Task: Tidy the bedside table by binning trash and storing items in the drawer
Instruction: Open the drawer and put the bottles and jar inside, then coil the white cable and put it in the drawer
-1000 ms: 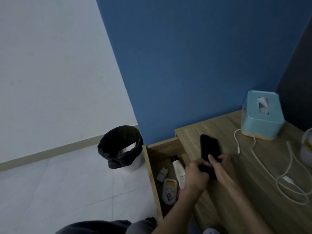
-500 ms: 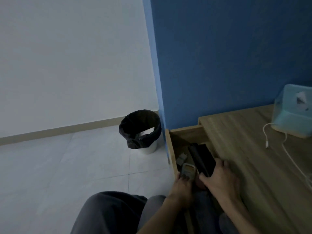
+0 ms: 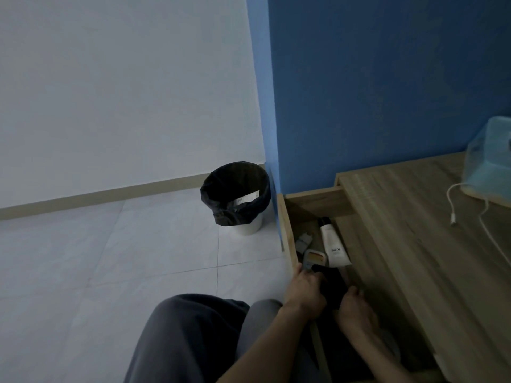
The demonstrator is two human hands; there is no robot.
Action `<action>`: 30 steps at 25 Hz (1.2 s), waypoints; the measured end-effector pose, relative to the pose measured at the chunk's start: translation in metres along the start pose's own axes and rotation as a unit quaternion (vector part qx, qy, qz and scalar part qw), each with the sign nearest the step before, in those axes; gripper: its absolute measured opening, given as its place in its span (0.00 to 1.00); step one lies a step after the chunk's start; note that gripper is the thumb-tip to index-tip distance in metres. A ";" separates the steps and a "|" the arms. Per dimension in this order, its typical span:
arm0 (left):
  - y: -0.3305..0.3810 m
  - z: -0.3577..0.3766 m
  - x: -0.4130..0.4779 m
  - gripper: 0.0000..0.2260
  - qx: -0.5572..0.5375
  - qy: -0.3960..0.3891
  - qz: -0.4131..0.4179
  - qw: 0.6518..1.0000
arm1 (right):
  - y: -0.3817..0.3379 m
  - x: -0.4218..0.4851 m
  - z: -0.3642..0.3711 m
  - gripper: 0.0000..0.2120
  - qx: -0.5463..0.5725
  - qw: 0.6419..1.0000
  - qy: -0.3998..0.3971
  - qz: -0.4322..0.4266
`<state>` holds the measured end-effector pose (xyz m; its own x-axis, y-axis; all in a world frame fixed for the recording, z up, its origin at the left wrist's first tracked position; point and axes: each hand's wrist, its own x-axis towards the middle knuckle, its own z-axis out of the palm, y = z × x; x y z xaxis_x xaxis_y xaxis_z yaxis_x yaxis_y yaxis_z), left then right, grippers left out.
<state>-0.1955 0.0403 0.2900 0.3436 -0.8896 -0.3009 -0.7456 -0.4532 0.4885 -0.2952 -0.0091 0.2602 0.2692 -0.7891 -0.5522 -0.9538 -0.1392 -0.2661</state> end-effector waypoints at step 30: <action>0.085 -0.025 -0.055 0.21 -0.237 0.125 0.102 0.958 | 0.107 -0.127 -0.204 0.12 0.246 0.868 0.401 -0.163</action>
<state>-0.2636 0.0493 0.3683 0.3886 -0.9213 0.0162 -0.4893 -0.1915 0.8508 -0.4591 -0.0458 0.4635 0.1465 -0.9458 0.2898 -0.6202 -0.3160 -0.7180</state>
